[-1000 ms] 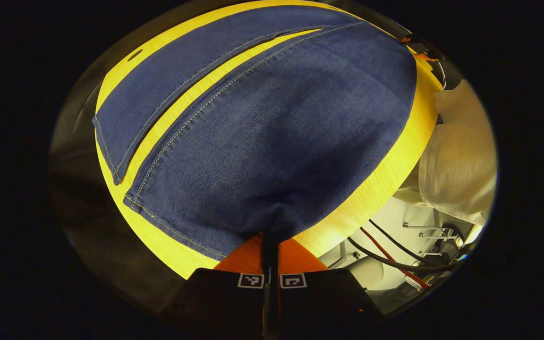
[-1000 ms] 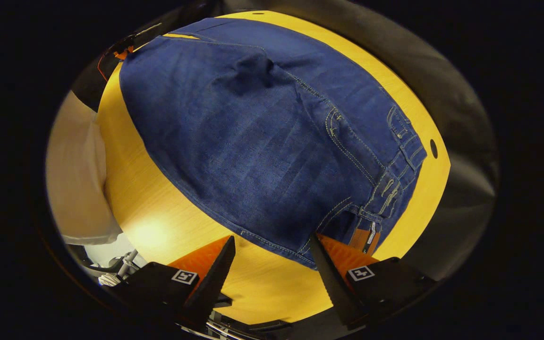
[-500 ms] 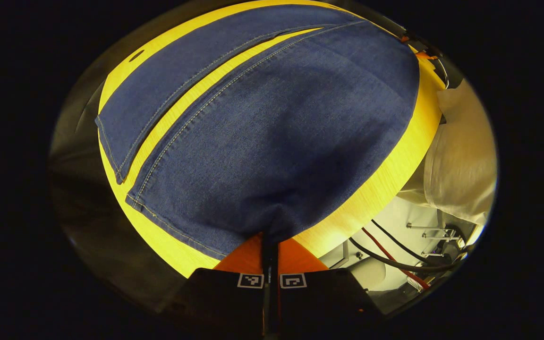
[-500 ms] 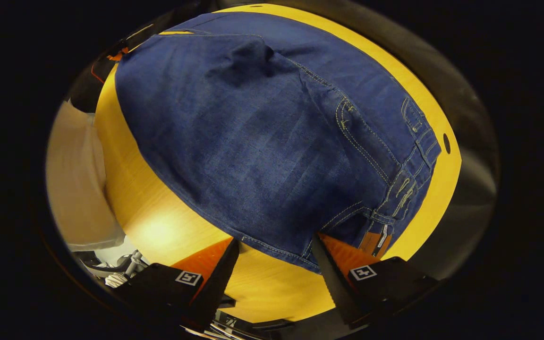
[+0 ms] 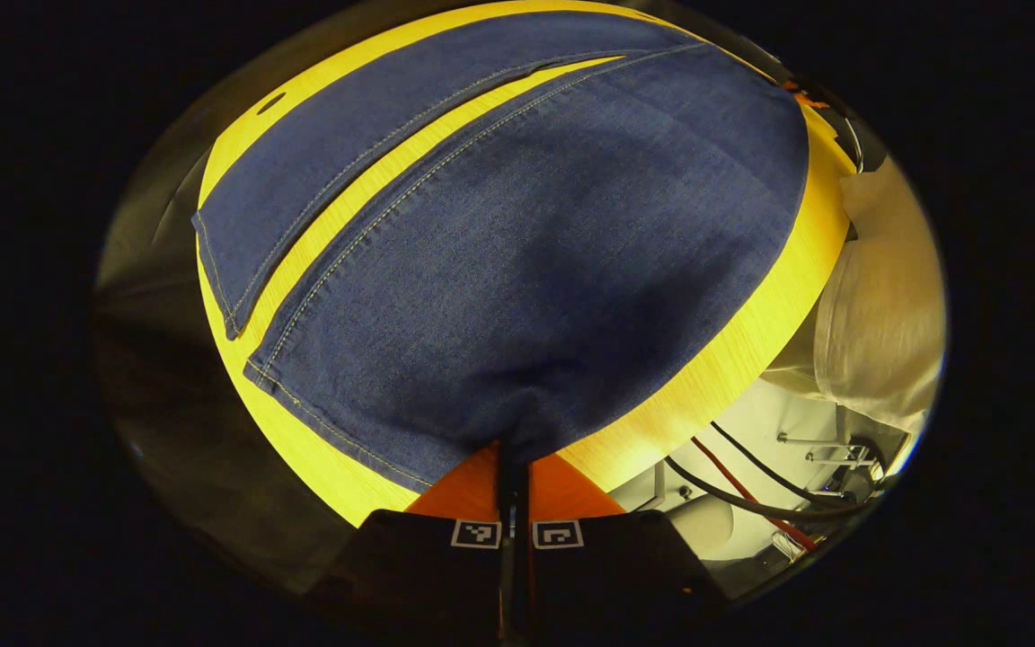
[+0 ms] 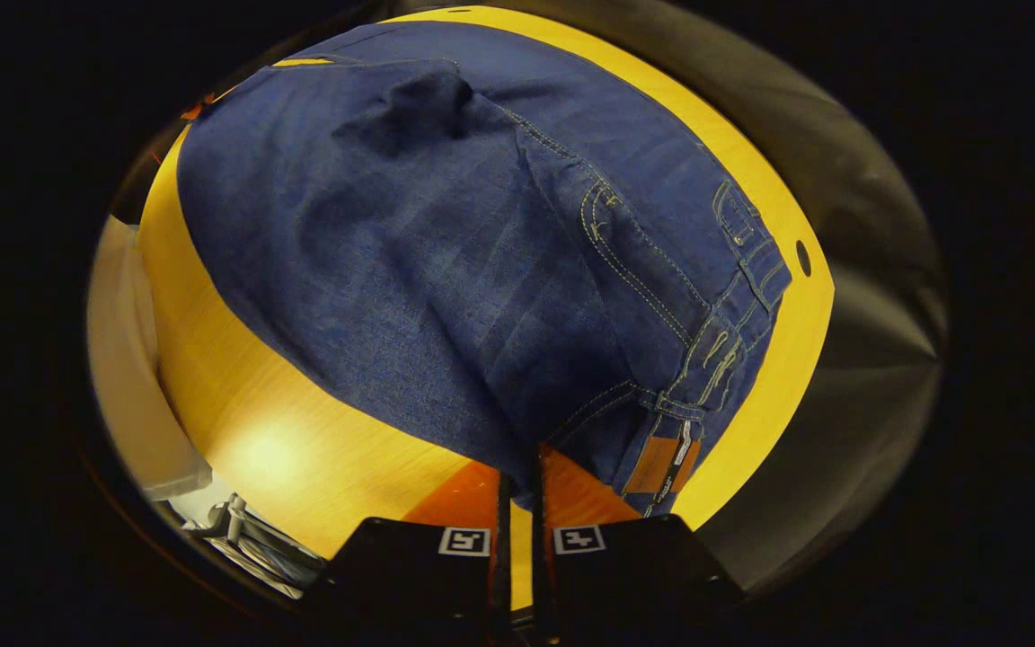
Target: Grasp the waist and the cuffs of the jeans and fold them to make the two legs overlap; first hold the waist and fold one-third of the jeans toward the cuffs, then hold the cuffs and fold the remaining one-third in the same direction to finish folding.
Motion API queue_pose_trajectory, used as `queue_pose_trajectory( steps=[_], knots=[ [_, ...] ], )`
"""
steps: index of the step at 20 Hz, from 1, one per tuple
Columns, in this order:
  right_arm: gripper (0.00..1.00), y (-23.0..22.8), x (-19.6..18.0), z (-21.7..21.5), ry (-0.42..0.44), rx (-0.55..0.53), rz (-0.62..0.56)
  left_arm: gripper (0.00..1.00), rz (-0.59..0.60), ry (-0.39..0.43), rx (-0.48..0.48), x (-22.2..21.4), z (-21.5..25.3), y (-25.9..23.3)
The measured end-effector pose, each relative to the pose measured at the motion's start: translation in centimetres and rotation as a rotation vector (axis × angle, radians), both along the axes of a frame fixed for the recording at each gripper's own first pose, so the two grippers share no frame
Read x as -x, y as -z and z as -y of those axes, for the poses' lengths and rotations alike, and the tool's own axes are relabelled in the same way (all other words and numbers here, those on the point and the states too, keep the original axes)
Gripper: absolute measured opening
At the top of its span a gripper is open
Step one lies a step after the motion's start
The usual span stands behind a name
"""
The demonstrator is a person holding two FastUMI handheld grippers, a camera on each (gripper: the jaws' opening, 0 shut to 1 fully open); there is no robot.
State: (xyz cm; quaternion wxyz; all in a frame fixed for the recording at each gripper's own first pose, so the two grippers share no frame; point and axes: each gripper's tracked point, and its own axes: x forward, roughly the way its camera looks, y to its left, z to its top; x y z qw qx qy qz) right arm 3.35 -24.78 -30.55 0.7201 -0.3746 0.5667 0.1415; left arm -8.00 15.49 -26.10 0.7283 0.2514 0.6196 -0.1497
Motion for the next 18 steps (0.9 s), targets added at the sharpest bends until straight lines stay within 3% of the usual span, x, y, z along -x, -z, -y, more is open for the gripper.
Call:
queue_pose_trajectory(
  steps=[3, 6, 8, 15, 18],
  knots=[
    [0.07, 0.2, 0.1, 0.3, 0.054, 0.014, 0.003, 0.00, 0.006, -0.036, 0.026, 0.0, 0.0, 0.0],
    [0.05, 0.2, 0.0, 0.3, 0.024, 0.046, 0.028, 0.00, 0.010, -0.042, 0.027, -0.1, -0.1, 0.0],
    [0.04, -0.4, -0.1, -0.1, 0.053, 0.029, 0.055, 0.00, 0.077, -0.057, -0.013, -1.2, -0.7, -0.4],
    [0.03, -7.4, -2.7, -1.4, 0.226, -0.097, 0.281, 0.00, 0.324, -0.336, 0.088, -4.4, -0.2, -5.8],
    [0.03, -10.7, -5.4, -2.5, 0.253, -0.142, 0.373, 0.00, 0.418, -0.386, 0.054, -7.0, -1.4, -8.4]
  ],
)
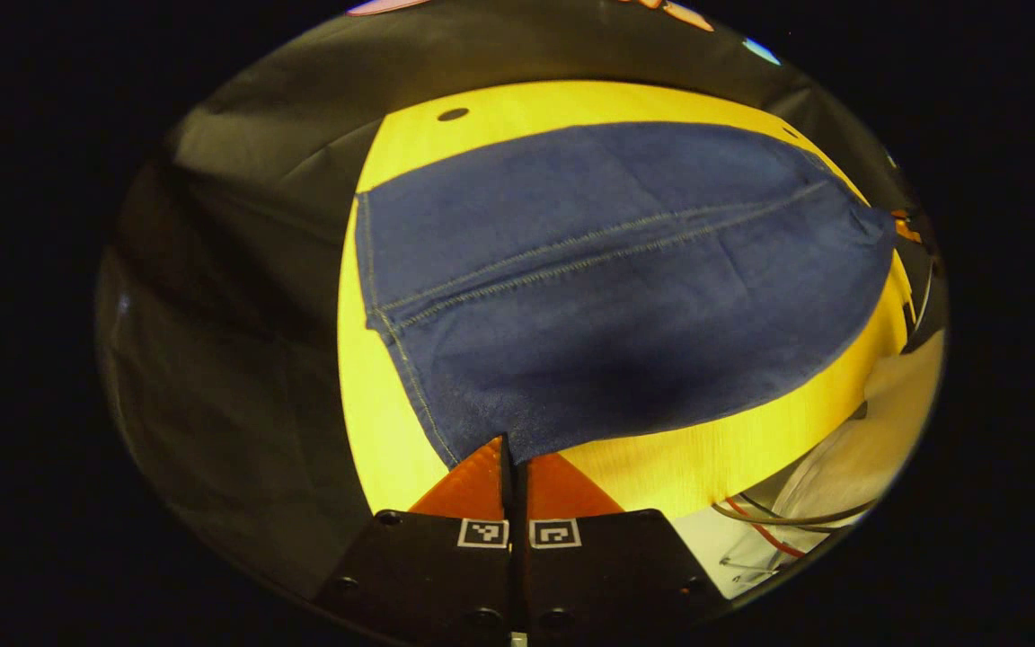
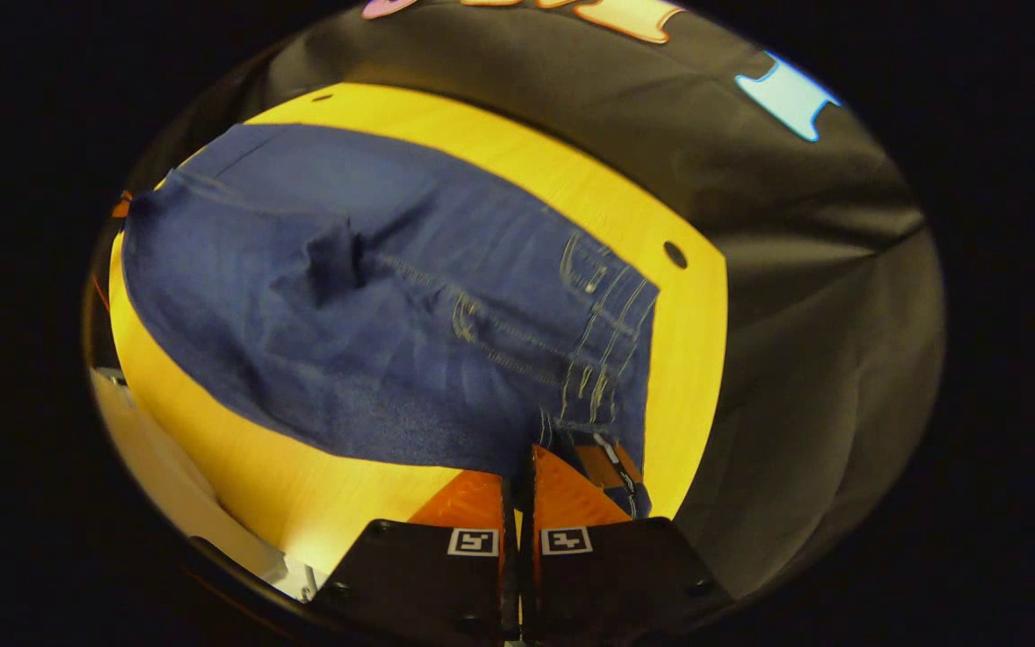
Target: Grasp the waist and the cuffs of the jeans and fold them to make the two legs overlap; first hold the waist and fold one-third of the jeans toward the cuffs, then hold the cuffs and fold the remaining one-third in the same direction to finish folding.
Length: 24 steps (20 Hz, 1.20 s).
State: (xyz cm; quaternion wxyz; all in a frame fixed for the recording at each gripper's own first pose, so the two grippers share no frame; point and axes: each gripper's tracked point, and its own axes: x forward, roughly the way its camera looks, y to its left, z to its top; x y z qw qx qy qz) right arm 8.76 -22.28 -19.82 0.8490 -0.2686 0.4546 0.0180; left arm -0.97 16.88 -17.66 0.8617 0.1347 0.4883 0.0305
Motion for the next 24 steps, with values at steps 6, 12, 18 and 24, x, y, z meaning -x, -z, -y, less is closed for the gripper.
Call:
queue_pose_trajectory(
  steps=[6, 12, 18, 24],
  knots=[
    [0.01, -5.0, -6.2, -0.9, 0.064, -0.059, 0.162, 0.00, 0.265, -0.139, -0.090, -7.4, -0.5, -7.2],
    [0.03, -4.6, -14.2, -0.9, 0.213, -0.218, 0.260, 0.00, 0.429, -0.385, -0.046, -15.8, -4.0, -9.8],
    [0.02, 1.6, -20.6, -0.5, 0.320, -0.388, 0.254, 0.00, 0.489, -0.544, 0.034, -20.5, -4.0, -9.6],
    [0.07, 4.7, -23.1, -0.5, 0.361, -0.472, 0.240, 0.00, 0.455, -0.552, -0.025, -20.8, -3.8, -8.6]
  ],
)
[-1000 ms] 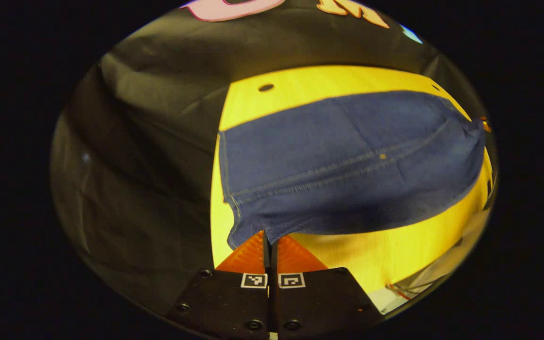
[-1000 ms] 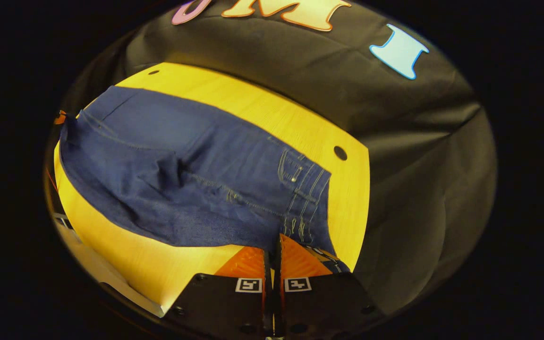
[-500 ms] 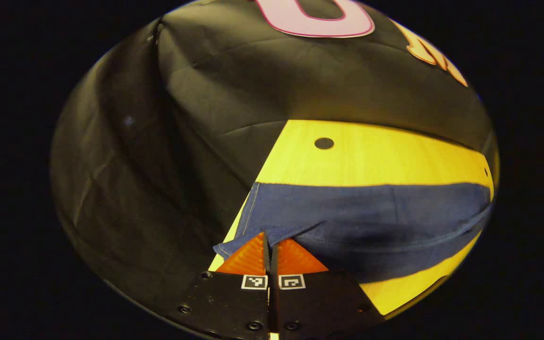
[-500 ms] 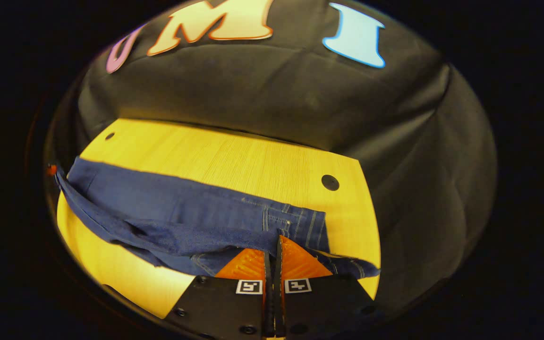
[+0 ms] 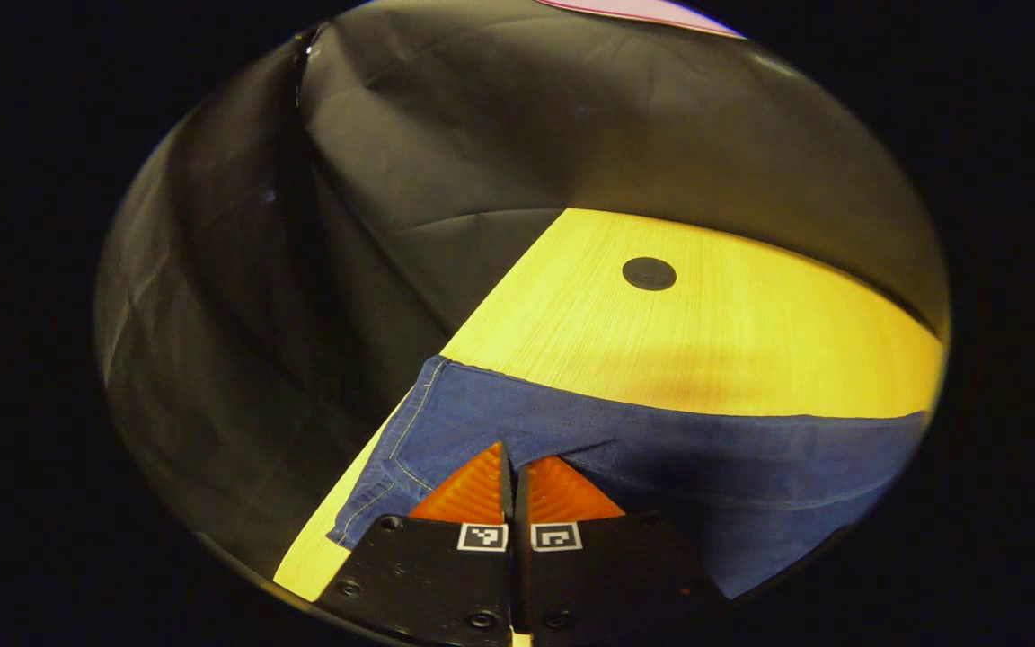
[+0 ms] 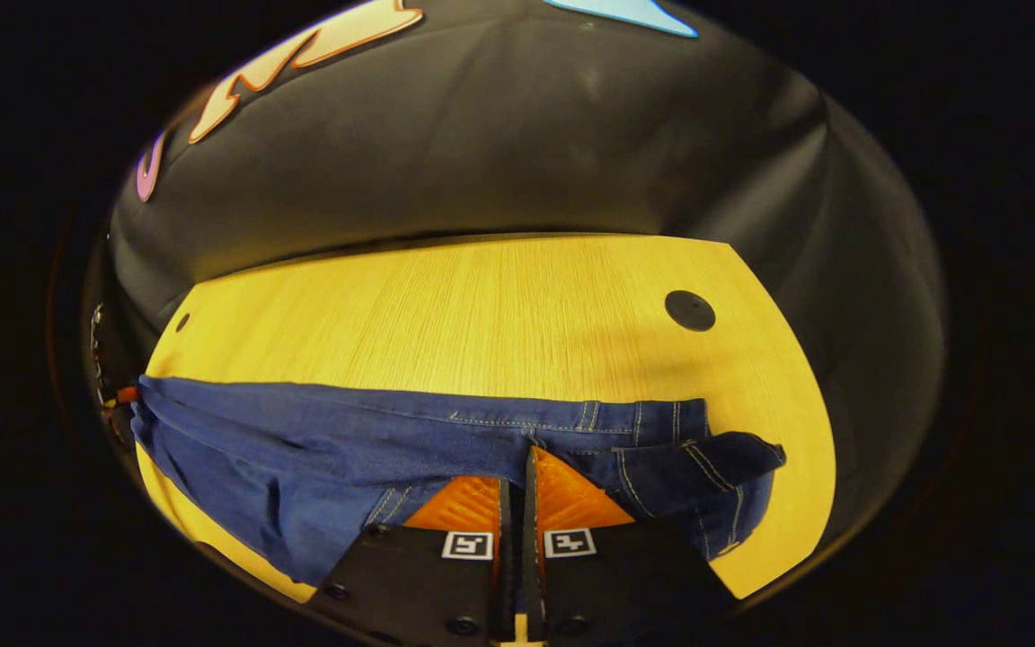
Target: Grasp the waist and the cuffs of the jeans and fold them to make the two legs overlap; first hold the waist and fold one-third of the jeans toward the cuffs, then hold the cuffs and fold the remaining one-third in the same direction to finish folding.
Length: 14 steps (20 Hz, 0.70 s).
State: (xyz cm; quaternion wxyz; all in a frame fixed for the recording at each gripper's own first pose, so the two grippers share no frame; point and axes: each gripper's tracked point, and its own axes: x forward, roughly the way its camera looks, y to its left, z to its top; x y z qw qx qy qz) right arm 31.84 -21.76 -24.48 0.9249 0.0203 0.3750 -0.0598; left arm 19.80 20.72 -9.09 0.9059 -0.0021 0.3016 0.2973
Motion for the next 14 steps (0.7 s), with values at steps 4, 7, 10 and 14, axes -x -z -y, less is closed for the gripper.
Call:
queue_pose_trajectory(
  steps=[4, 7, 10, 14],
  knots=[
    [0.39, -1.7, 0.2, -0.4, 0.003, -0.130, 0.021, 0.00, 0.045, -0.013, 0.029, -0.1, -0.1, -0.7],
    [0.88, -4.8, 0.5, 0.3, 0.039, -0.179, 0.091, 0.51, 0.114, -0.023, 0.073, 0.6, 0.7, -2.0],
    [0.98, -6.3, 3.2, 2.5, 0.036, -0.084, 0.096, 0.96, 0.183, -0.042, 0.060, 1.9, 0.6, -4.5],
    [0.99, -7.3, 7.5, 7.8, 0.102, -0.032, 0.090, 0.96, 0.239, -0.004, 0.055, 3.2, 1.4, -5.5]
  ],
)
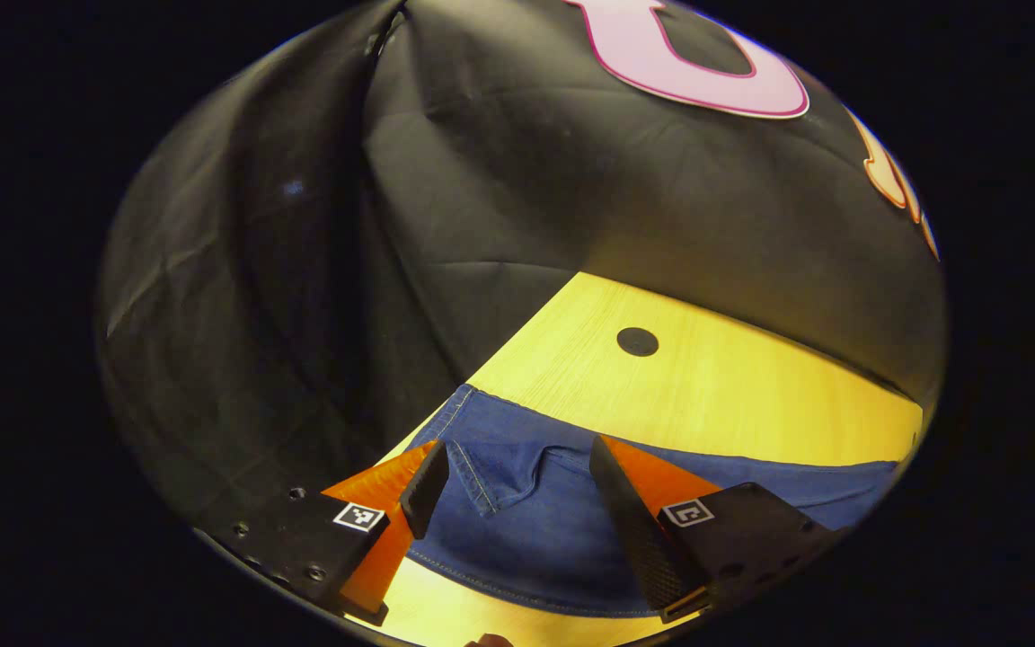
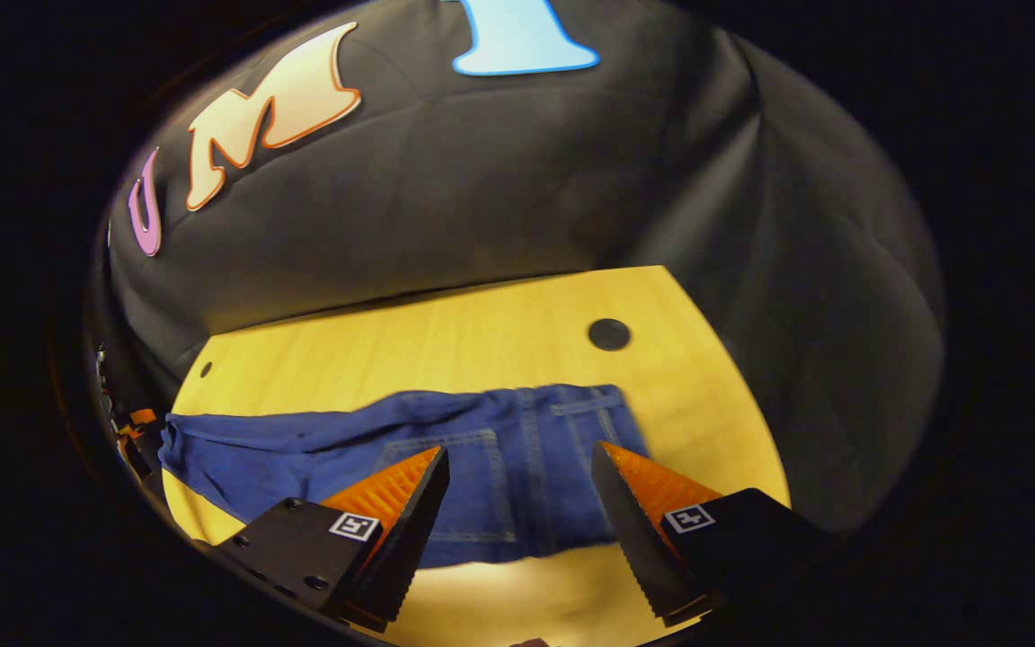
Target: Grasp the waist and the cuffs of the jeans and fold them to make the two legs overlap; first hold the waist and fold one-third of the jeans toward the cuffs, then hold the cuffs and fold the remaining one-third in the same direction to finish folding.
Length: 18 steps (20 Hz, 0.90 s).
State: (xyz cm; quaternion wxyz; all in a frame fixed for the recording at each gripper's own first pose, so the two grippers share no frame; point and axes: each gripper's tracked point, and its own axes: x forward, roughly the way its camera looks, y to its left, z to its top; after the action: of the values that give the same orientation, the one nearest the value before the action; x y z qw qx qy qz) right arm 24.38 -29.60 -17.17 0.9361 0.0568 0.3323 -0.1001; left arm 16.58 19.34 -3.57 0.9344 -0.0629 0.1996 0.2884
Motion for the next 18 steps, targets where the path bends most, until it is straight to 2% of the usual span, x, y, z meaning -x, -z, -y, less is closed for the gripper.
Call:
queue_pose_trajectory(
  steps=[2, 4, 6, 10, 12, 15, 16, 18],
  knots=[
    [0.95, 1.2, 1.7, 2.0, 0.039, -0.025, -0.032, 0.96, 0.003, 0.028, -0.015, 0.5, 0.6, 0.6],
    [0.99, 3.5, 3.1, 4.1, 0.074, -0.024, -0.084, 1.00, 0.000, 0.054, -0.033, 0.4, 1.0, 1.5],
    [0.96, 5.7, 3.9, 5.6, 0.095, -0.048, -0.131, 0.96, -0.001, 0.086, -0.039, 0.5, 1.8, 2.4],
    [0.96, 8.2, 3.8, 5.6, 0.094, -0.120, -0.162, 0.96, 0.001, 0.104, -0.022, 1.2, 2.9, 2.6],
    [0.99, 8.6, 3.4, 5.5, 0.083, -0.117, -0.158, 0.96, 0.011, 0.099, -0.004, 1.2, 3.8, 2.2],
    [0.99, 8.5, 3.1, 5.3, 0.071, -0.134, -0.144, 0.96, 0.022, 0.100, 0.019, 0.9, 4.4, 2.4],
    [0.96, 8.7, 3.2, 5.1, 0.068, -0.146, -0.147, 0.96, 0.021, 0.100, 0.020, 0.8, 4.7, 2.3],
    [0.99, 8.7, 3.0, 4.9, 0.058, -0.144, -0.124, 0.96, 0.014, 0.107, 0.022, 0.9, 5.0, 2.3]
  ],
)
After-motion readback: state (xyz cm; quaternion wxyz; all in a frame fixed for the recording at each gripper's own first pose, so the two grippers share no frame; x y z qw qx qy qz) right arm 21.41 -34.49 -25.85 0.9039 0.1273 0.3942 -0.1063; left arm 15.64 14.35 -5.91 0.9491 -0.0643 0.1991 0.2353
